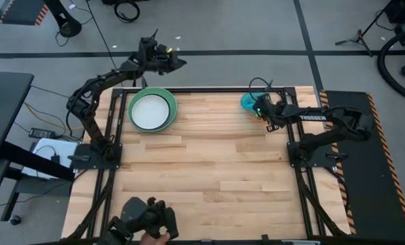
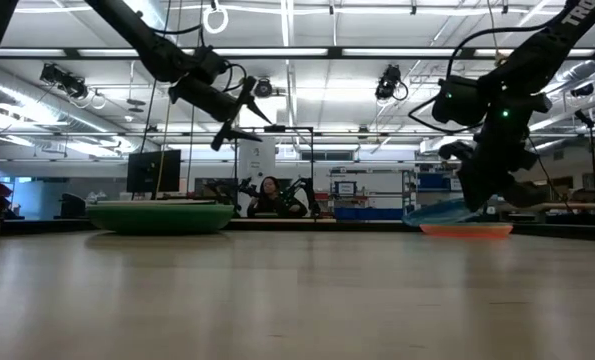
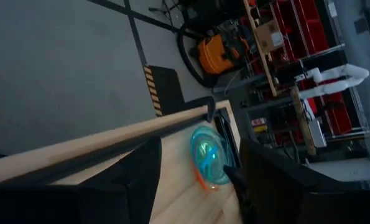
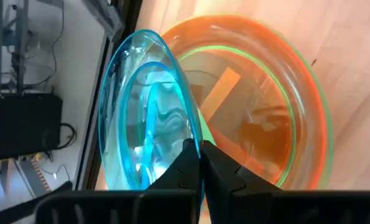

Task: Stack plastic plates
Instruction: Stack the transparent blue plate on top of the transparent green plate

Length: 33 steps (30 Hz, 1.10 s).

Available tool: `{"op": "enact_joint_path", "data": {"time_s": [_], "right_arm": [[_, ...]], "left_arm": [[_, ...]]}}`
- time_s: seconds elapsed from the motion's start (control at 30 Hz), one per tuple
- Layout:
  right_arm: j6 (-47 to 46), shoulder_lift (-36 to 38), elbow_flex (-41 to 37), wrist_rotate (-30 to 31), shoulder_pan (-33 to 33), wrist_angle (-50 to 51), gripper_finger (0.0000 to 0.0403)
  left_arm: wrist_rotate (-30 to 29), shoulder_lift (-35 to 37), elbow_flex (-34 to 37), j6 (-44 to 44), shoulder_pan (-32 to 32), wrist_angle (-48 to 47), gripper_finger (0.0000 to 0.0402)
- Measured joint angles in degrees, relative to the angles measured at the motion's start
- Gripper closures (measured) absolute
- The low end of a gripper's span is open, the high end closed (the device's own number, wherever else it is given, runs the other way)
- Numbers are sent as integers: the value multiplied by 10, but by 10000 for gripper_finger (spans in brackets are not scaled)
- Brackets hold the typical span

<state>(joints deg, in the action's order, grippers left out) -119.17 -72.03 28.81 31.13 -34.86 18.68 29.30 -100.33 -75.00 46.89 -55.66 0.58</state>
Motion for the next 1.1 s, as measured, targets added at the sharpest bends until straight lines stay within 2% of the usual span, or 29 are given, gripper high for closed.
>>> {"op": "enact_joint_path", "data": {"time_s": [0.17, 0.3, 0.53, 0.63, 0.7, 0.77, 0.87, 1.0, 1.1], "right_arm": [[21, 4, -2, 0, 11, -1, 352], [21, 31, -2, 29, 33, 6, 327], [-34, 81, -2, 50, 49, 129, 339], [-24, 82, -2, 50, 47, 114, 342], [32, 81, -2, 49, 45, 63, 341], [143, 76, -2, 28, 35, -15, 339], [344, 56, 5, -69, -15, -110, 344], [535, -3, 41, -195, -100, -106, 375], [645, -50, 70, -250, -142, -89, 396]], "left_arm": [[0, 0, 0, 0, -12, 0, 178], [14, 0, 0, 0, -17, 0, 178], [62, 0, 0, -3, -17, 0, 178], [66, 0, 0, -15, -11, 1, 178], [66, 5, 1, -18, -7, -2, 178], [66, 14, 1, -32, -3, 2, 178], [66, 29, 1, -46, 4, 1, 178], [66, 49, 0, -58, 10, 4, 178], [65, 59, 0, -61, 14, 1, 178]]}}
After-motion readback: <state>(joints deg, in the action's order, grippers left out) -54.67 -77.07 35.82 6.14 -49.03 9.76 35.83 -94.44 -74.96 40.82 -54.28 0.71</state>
